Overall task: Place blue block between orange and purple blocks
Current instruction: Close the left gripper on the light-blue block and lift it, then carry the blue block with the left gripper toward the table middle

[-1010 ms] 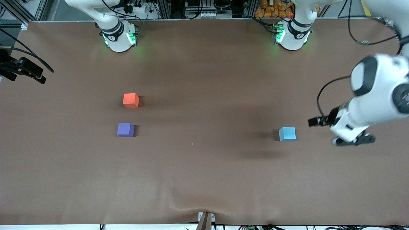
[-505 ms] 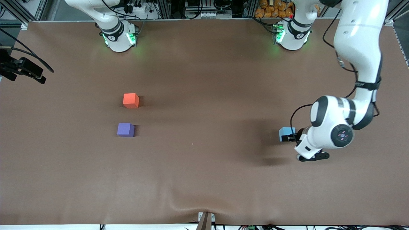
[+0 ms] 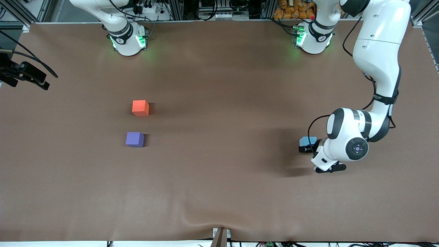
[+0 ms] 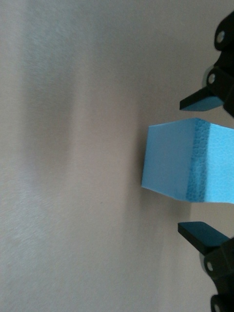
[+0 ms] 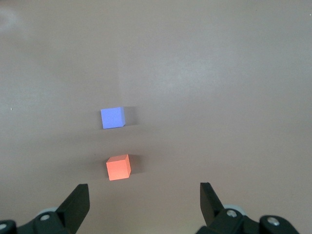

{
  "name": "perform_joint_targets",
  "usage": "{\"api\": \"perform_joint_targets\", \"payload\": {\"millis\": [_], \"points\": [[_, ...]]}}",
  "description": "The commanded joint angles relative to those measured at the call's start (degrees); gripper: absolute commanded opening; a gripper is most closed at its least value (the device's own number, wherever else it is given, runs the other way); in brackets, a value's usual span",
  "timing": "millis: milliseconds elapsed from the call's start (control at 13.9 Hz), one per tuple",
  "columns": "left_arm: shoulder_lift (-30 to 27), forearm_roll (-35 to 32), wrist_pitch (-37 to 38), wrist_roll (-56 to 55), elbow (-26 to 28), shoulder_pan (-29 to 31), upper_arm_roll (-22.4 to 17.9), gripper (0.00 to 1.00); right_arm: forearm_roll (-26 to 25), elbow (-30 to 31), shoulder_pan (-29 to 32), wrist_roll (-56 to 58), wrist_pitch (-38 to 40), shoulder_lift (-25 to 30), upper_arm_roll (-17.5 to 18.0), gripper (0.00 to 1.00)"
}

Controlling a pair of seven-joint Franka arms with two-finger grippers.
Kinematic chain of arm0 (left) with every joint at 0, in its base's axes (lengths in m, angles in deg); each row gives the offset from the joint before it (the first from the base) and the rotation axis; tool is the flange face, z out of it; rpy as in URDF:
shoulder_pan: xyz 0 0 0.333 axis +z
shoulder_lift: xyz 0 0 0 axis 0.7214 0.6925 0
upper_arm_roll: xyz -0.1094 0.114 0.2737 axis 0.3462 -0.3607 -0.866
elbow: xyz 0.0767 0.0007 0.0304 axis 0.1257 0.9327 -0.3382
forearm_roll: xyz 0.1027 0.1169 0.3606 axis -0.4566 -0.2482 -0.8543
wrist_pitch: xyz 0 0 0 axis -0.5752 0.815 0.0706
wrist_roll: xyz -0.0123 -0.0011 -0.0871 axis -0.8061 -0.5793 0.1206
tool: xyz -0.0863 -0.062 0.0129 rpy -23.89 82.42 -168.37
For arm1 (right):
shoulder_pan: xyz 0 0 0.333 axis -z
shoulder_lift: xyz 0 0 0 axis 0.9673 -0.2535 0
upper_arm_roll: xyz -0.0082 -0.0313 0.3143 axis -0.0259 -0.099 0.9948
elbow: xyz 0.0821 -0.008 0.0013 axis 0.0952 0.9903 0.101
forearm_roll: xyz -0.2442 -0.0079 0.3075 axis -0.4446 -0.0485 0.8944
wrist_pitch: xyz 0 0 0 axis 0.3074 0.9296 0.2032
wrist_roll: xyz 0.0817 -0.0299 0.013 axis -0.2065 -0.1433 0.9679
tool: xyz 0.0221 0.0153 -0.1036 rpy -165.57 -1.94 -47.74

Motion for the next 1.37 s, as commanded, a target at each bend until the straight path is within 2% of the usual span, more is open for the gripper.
{"api": "perform_joint_targets", "payload": {"millis": [0, 72, 216, 288, 505, 793, 1154, 1298], "points": [[-0.6, 0.2, -0.8, -0.6, 2.3, -0.5, 0.0, 1.00, -0.1, -0.9, 0.9, 0.6, 0.9, -0.3, 0.5, 1.00], [-0.6, 0.2, -0.8, -0.5, 2.5, -0.5, 0.0, 1.00, -0.1, -0.9, 0.9, 0.6, 0.8, -0.3, 0.5, 1.00], [-0.9, 0.1, -0.8, -0.3, 2.2, -0.7, 0.0, 0.12, -0.1, -0.9, 0.8, 0.6, 0.9, -0.3, 0.5, 1.00], [-1.1, 0.0, -0.8, -0.2, 1.7, -1.1, 0.0, 0.00, -0.1, -1.0, 0.9, 0.6, 1.0, -0.3, 0.5, 1.00], [-3.0, -3.6, -0.8, -0.2, 1.4, -4.4, 0.0, 0.00, -0.1, -1.0, 0.9, 0.6, 1.0, -0.3, 0.5, 1.00], [-5.0, -3.0, -0.6, -1.4, 0.2, -14.6, 0.5, 0.00, -0.1, -1.0, 0.8, 0.6, 1.0, -0.3, 0.5, 1.00], [-0.8, -1.9, -0.3, -21.3, -4.3, -31.2, 0.5, 0.00, -0.1, -1.0, 0.8, 0.6, 1.0, -0.3, 0.5, 1.00], [2.4, 1.8, -0.6, -27.0, -9.3, -35.9, 0.6, 0.00, -0.1, -1.0, 0.8, 0.6, 1.0, -0.3, 0.5, 1.00]]}}
